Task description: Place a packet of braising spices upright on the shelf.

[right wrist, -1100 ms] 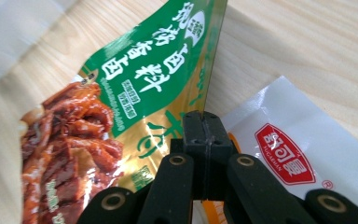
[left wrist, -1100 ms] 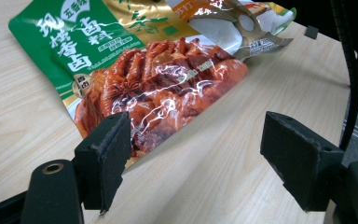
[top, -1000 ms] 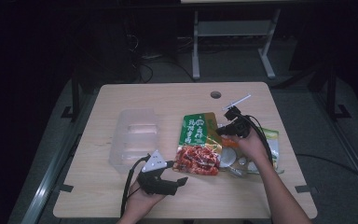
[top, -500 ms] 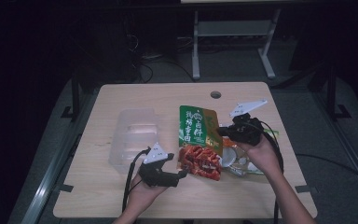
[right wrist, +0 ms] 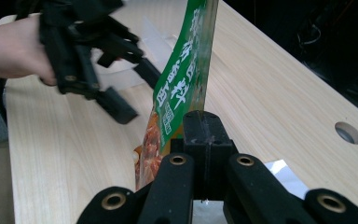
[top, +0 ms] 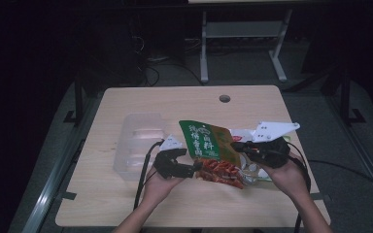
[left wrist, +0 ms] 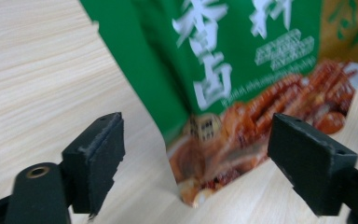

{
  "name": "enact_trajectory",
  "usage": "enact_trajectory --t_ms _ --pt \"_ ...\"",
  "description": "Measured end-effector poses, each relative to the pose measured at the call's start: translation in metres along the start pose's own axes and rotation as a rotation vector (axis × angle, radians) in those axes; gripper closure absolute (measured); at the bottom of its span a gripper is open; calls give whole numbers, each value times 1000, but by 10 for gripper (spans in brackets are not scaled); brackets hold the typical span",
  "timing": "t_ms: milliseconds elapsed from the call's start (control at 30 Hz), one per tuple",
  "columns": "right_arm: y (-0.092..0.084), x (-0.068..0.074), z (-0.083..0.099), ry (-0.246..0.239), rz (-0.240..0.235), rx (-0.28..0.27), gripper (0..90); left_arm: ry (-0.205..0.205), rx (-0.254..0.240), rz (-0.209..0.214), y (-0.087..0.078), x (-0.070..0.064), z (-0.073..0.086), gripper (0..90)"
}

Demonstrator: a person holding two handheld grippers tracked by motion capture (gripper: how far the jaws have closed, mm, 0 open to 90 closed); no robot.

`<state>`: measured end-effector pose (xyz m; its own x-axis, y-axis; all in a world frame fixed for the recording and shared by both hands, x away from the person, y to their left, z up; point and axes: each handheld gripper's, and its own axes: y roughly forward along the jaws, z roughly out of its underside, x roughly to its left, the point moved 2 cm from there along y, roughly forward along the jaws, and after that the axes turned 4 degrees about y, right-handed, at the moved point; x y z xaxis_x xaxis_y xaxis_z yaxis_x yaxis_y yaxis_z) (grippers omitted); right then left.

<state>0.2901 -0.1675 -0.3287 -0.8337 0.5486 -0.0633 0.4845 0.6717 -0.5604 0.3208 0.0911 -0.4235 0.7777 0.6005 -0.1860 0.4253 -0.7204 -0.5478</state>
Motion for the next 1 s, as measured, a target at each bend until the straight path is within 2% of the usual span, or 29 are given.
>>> enact_trajectory --t_ms 100,133,167,200,233,333,367,400,500,633,733,767,900,1000 --pt "-1 2 3 -10 -3 -2 900 -24 -14 44 4 2 -5 323" --pt "-1 1 5 -8 -5 -3 900 -22 -17 45 5 3 -7 445" --pt "-1 1 5 -8 -5 -3 900 -22 -17 45 5 3 -7 499" --pt "-1 0 6 -3 -5 -2 900 -19 -20 42 5 4 -8 499" --pt "-2 -1 8 -5 -3 -3 900 -18 -30 37 4 5 -8 564" --pt "-3 -5 14 29 -9 -7 900 -16 -48 53 0 5 -5 746" --pt "-3 -5 14 29 -9 -7 900 -16 -48 53 0 5 -5 776" --pt "-2 -6 15 38 -10 -5 900 -8 -53 57 -1 4 -5 776" --pt "4 -8 22 59 -14 13 900 22 -58 29 -4 -1 -4 830" --pt "8 -9 25 74 -22 26 900 41 -65 4 -9 -2 0 850" --pt "12 -11 28 91 -35 41 898 78 -57 -22 -13 -4 2 859" --pt "13 -12 28 97 -37 41 896 79 -61 -24 -14 -5 3 859" --pt "16 -15 28 122 -70 52 879 91 -69 -33 -17 -8 5 858" --pt "21 -17 28 143 -114 77 813 112 -67 -38 -19 -11 6 858"
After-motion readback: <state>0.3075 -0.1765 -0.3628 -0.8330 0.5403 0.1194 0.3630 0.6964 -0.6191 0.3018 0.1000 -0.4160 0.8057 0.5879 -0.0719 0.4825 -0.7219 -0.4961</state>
